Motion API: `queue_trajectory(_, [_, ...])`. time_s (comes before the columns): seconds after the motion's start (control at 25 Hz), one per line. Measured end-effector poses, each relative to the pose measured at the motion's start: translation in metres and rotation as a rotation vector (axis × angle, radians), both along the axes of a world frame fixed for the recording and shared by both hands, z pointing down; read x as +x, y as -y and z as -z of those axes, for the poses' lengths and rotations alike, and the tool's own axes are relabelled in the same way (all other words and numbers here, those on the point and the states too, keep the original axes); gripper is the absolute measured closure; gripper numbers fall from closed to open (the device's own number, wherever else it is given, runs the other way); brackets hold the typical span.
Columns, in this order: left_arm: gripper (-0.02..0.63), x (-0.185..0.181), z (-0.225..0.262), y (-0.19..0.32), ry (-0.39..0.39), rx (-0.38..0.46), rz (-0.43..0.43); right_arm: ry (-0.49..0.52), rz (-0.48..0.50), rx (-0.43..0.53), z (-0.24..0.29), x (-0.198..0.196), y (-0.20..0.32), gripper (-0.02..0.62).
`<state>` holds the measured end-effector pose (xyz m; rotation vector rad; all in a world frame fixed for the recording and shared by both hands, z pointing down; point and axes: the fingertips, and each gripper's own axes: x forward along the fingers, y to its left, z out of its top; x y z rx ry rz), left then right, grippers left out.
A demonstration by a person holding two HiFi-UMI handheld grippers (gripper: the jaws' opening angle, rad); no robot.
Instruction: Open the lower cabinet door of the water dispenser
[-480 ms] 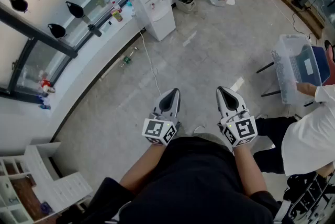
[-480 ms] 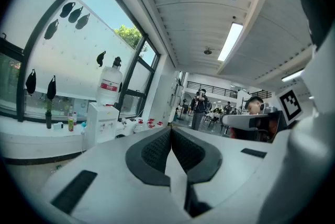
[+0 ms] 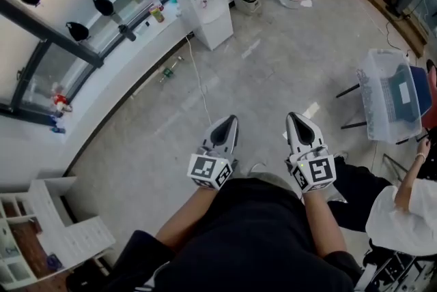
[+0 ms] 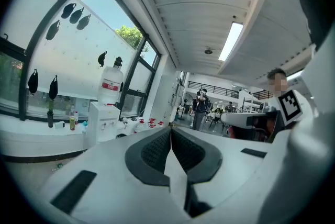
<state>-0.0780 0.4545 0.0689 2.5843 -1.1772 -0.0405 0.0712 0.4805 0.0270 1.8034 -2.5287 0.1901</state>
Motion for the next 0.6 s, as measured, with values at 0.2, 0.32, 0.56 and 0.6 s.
queue_trajectory(0.2, [0.601, 0.0, 0.002, 0.001, 0.002, 0.004, 0.019, 0.023, 0.01, -0.013, -0.002, 0.008, 0.005, 0.603])
queue_trajectory(0.32, [0.601, 0.004, 0.0, 0.001, -0.006, -0.001, 0.013, 0.034, 0.023, -0.02, -0.005, 0.015, 0.007, 0.603])
queue_trajectory(0.56, [0.452, 0.004, -0.013, 0.008, -0.002, -0.029, 0.028, 0.036, 0.043, -0.068, -0.017, 0.027, 0.015, 0.462])
queue_trajectory(0.6, [0.421, 0.004, -0.017, 0.01, -0.003, -0.037, 0.031, 0.036, 0.042, -0.078, -0.02, 0.03, 0.016, 0.431])
